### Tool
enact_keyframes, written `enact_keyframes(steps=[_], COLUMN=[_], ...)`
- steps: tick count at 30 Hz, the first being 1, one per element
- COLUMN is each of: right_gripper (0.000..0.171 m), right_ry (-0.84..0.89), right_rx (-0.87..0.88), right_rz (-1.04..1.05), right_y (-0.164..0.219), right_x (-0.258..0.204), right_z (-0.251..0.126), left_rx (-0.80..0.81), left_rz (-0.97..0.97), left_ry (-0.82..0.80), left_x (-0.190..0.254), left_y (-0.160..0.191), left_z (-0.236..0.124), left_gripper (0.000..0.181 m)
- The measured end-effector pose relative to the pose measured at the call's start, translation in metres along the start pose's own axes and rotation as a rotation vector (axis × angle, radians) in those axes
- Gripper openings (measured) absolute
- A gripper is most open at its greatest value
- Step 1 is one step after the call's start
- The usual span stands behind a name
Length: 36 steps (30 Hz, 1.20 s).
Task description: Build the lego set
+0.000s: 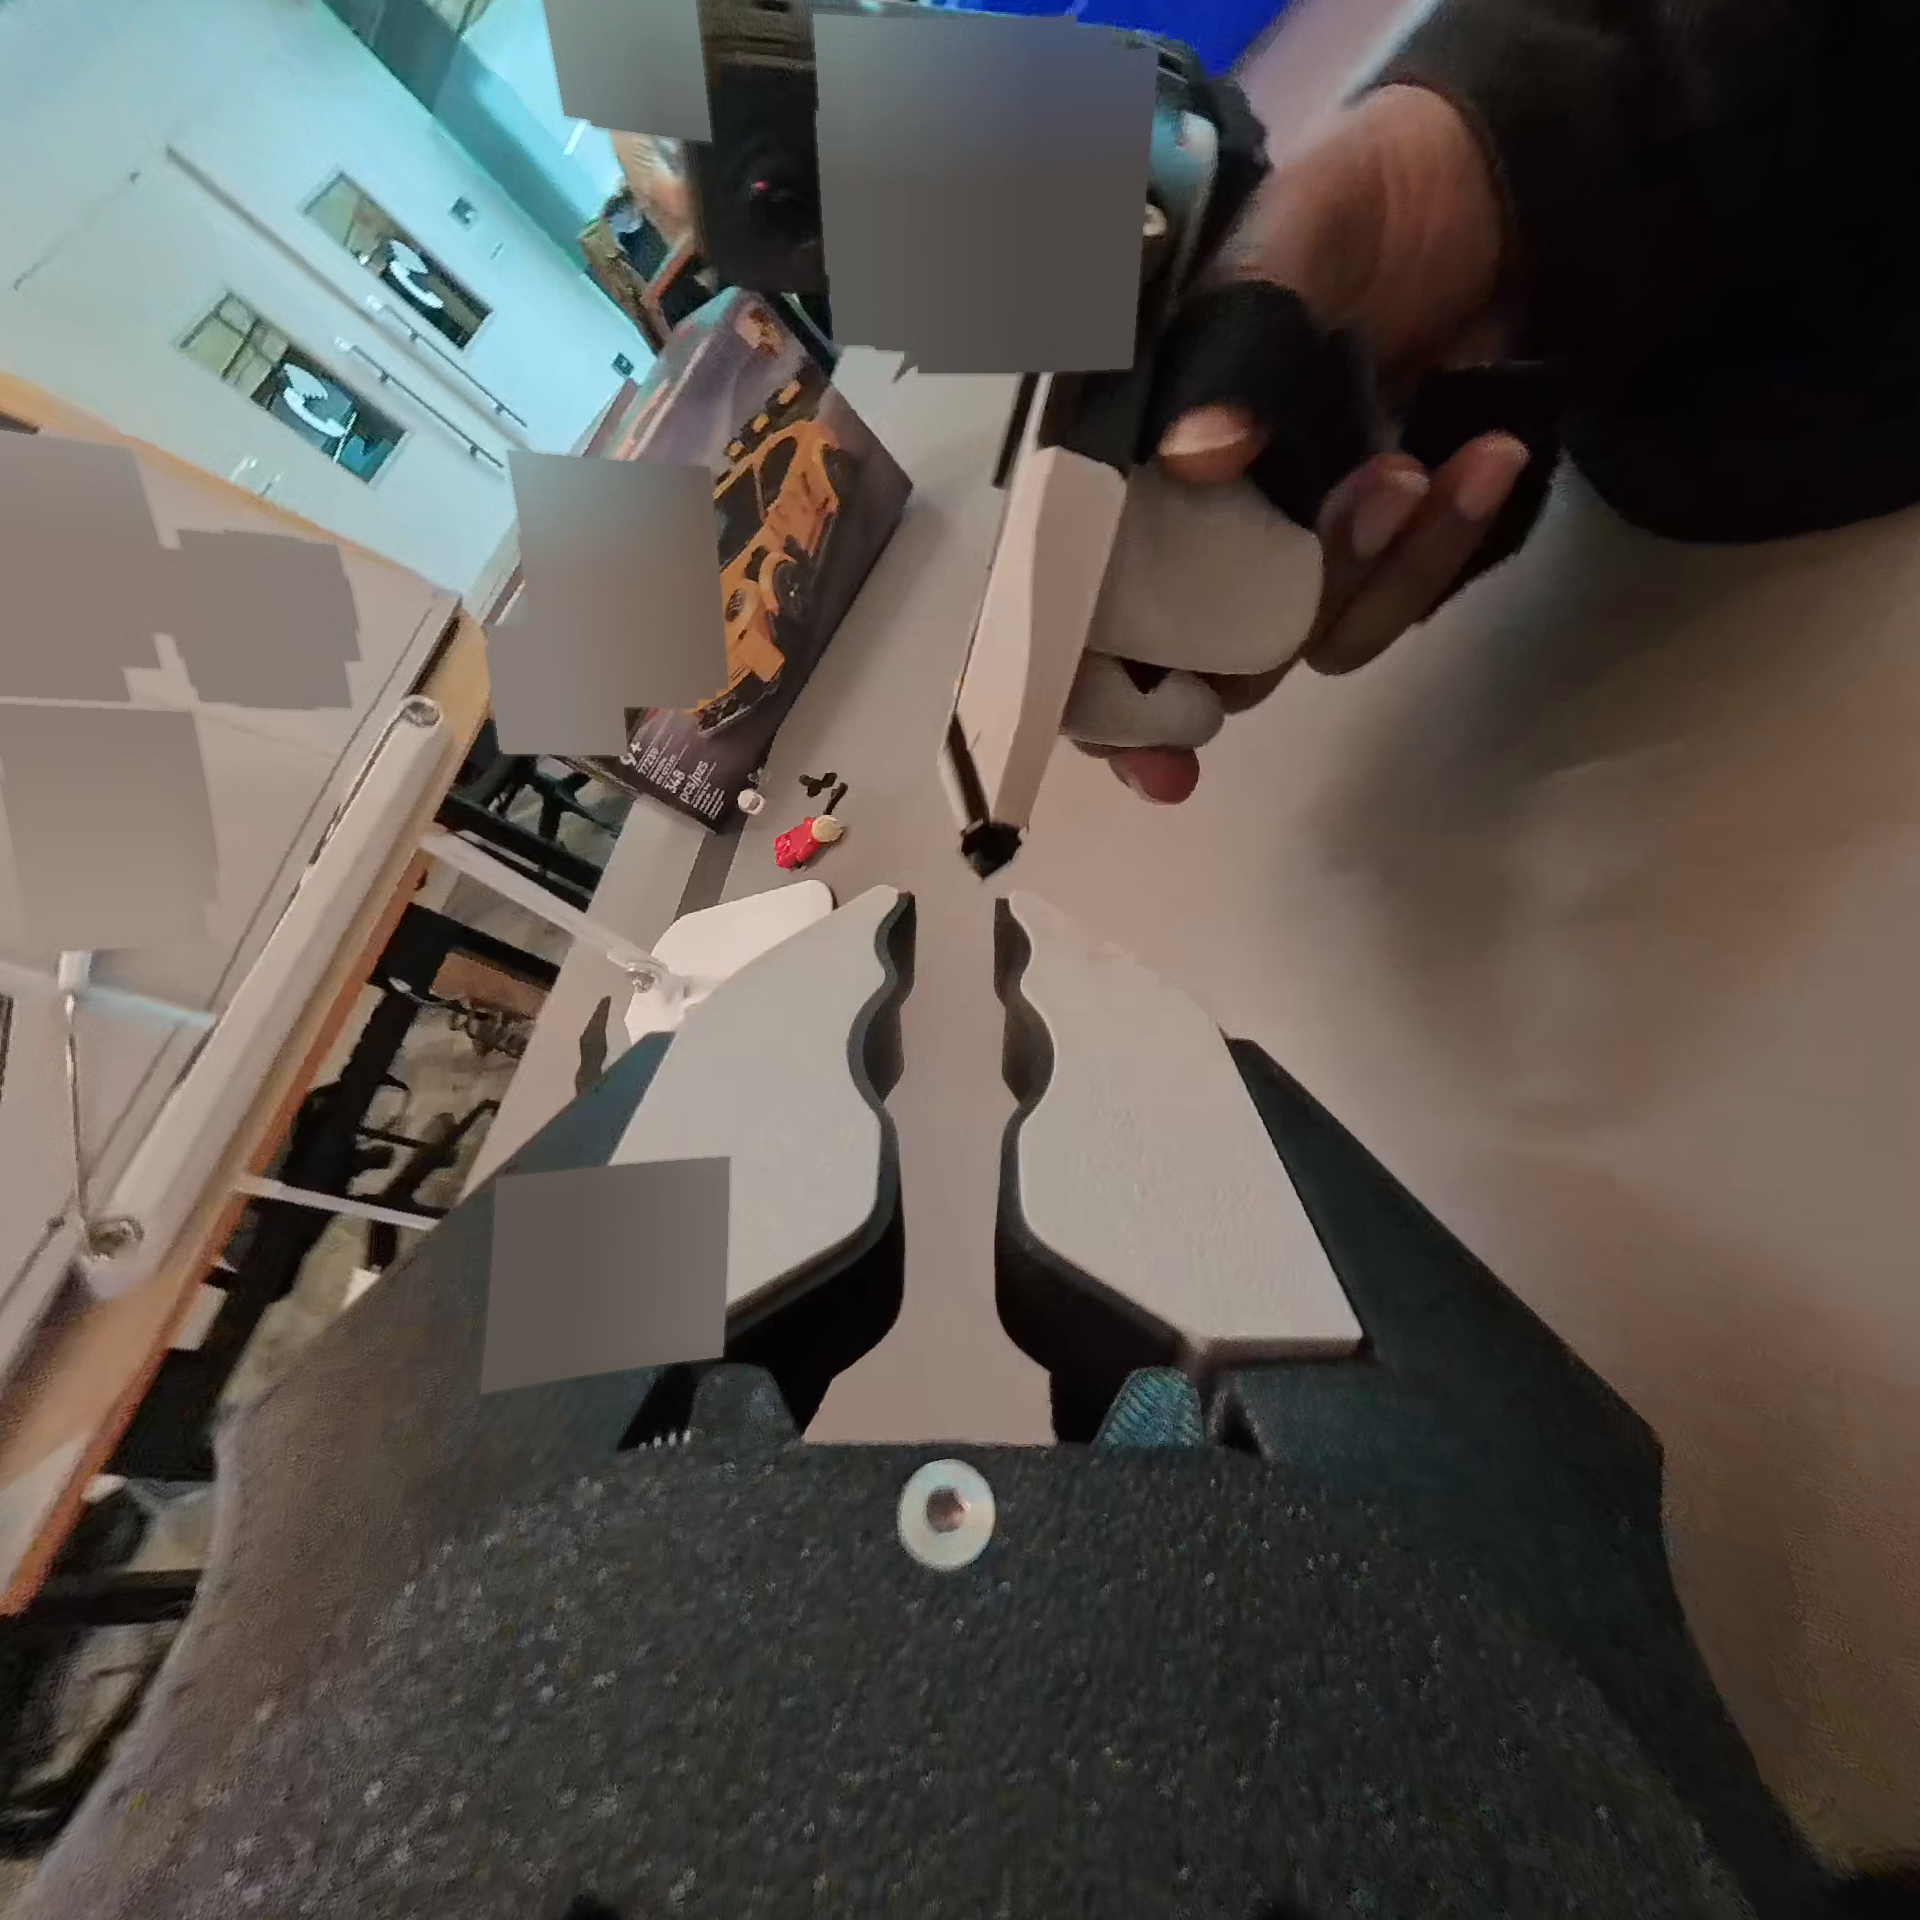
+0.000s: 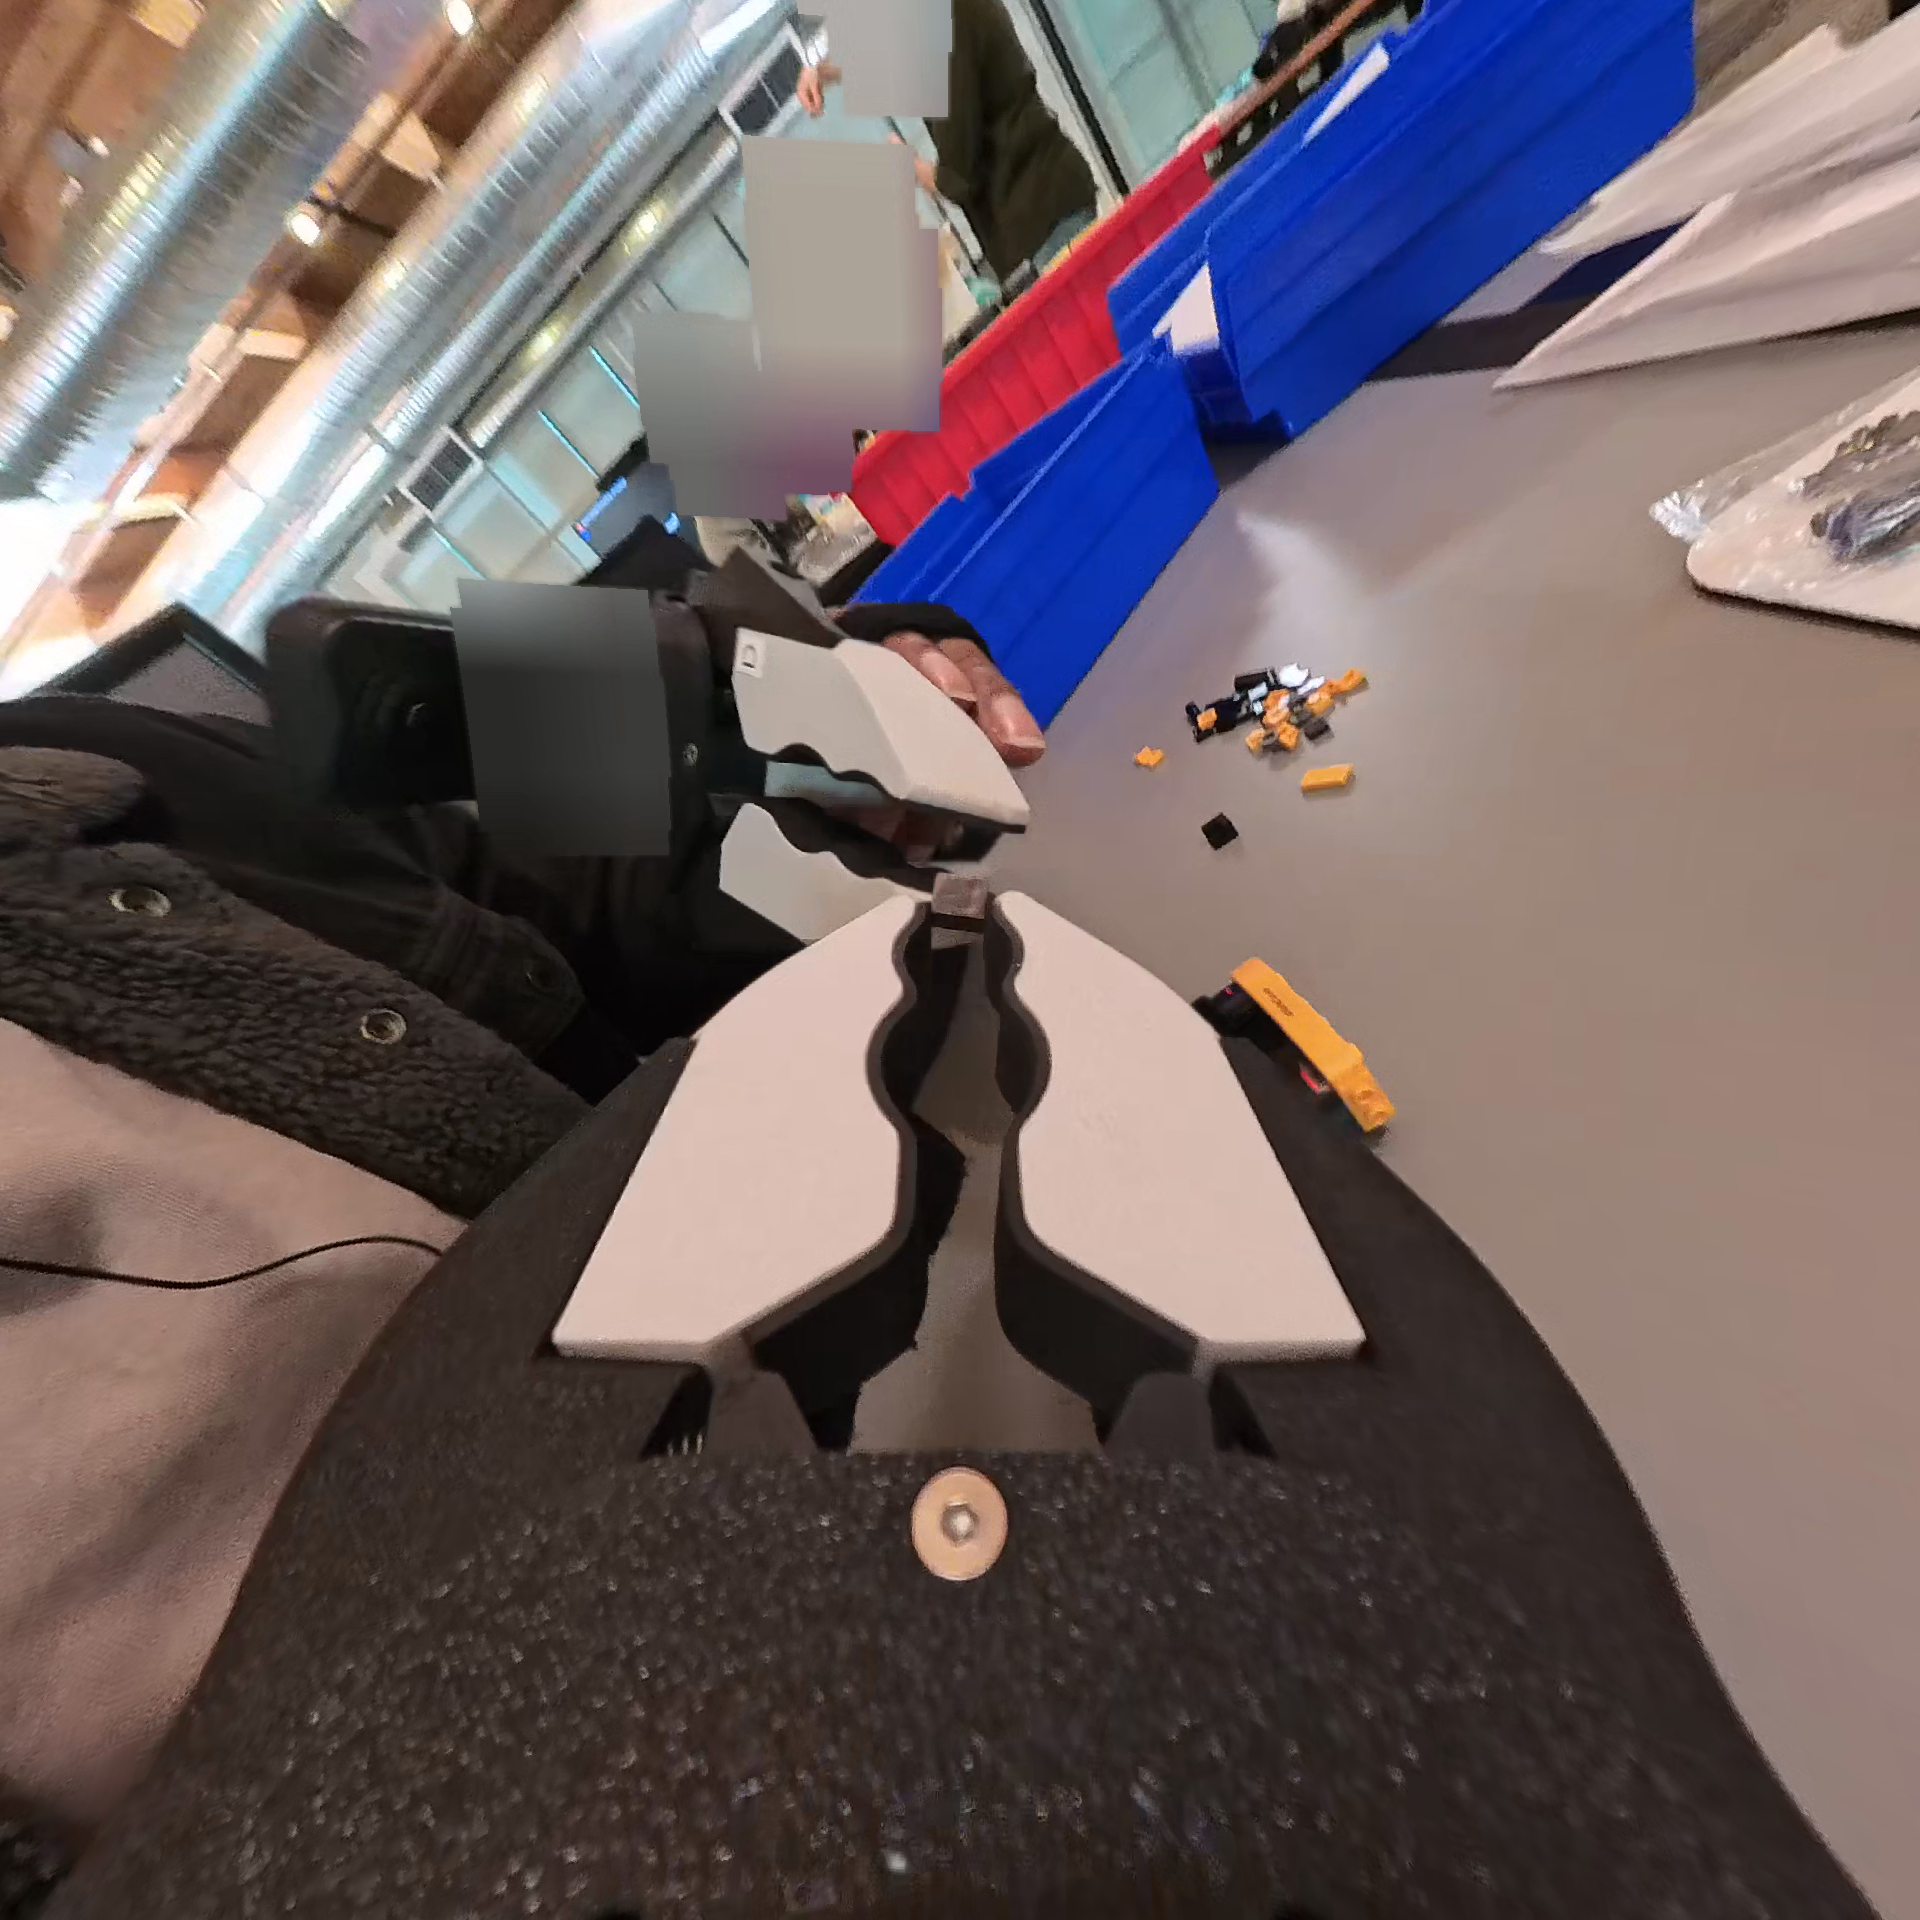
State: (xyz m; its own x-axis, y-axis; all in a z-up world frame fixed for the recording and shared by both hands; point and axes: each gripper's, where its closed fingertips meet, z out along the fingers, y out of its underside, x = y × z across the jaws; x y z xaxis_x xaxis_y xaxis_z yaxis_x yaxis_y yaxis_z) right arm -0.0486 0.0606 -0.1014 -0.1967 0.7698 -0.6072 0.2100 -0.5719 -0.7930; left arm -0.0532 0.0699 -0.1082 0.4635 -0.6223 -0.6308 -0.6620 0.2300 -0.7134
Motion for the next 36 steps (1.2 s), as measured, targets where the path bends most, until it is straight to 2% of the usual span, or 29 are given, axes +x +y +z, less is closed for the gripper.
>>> enact_keyframes(steps=[4, 8, 15, 20, 22, 25, 31, 36], right_gripper=[0.009, 0.009, 0.01, 0.009, 0.0, 0.015, 0.021, 0.009], right_ry=[-0.02, -0.05, -0.099, -0.149, -0.15, -0.147, -0.157, -0.164], right_rx=[0.087, 0.114, 0.086, -0.003, -0.057, -0.08, -0.108, -0.164], right_rz=[-0.001, 0.021, 0.053, 0.038, 0.004, -0.026, 0.005, -0.008], right_y=[-0.013, -0.015, -0.01, 0.001, 0.009, 0.011, 0.015, 0.025], right_x=[-0.001, -0.004, -0.009, -0.014, -0.015, -0.017, -0.018, -0.021], right_z=[-0.006, -0.003, 0.001, -0.002, -0.004, -0.006, -0.003, 0.0], left_rx=[0.072, 0.102, 0.146, 0.17, 0.187, 0.204, 0.228, 0.232], left_rz=[-0.132, -0.106, -0.072, -0.066, -0.065, -0.096, -0.067, -0.044], left_ry=[-0.001, -0.017, -0.04, 0.04, 0.07, 0.132, 0.26, 0.298], left_x=[-0.007, -0.002, -0.003, 0.006, 0.009, 0.012, 0.035, 0.042], left_y=[-0.005, -0.014, -0.021, -0.024, -0.024, -0.023, -0.024, -0.022], left_z=[-0.003, 0.0, -0.005, -0.007, -0.009, -0.012, -0.014, -0.014], left_gripper=[0.011, 0.016, 0.008, 0.007, 0.001, 0.001, 0.001, 0.001])
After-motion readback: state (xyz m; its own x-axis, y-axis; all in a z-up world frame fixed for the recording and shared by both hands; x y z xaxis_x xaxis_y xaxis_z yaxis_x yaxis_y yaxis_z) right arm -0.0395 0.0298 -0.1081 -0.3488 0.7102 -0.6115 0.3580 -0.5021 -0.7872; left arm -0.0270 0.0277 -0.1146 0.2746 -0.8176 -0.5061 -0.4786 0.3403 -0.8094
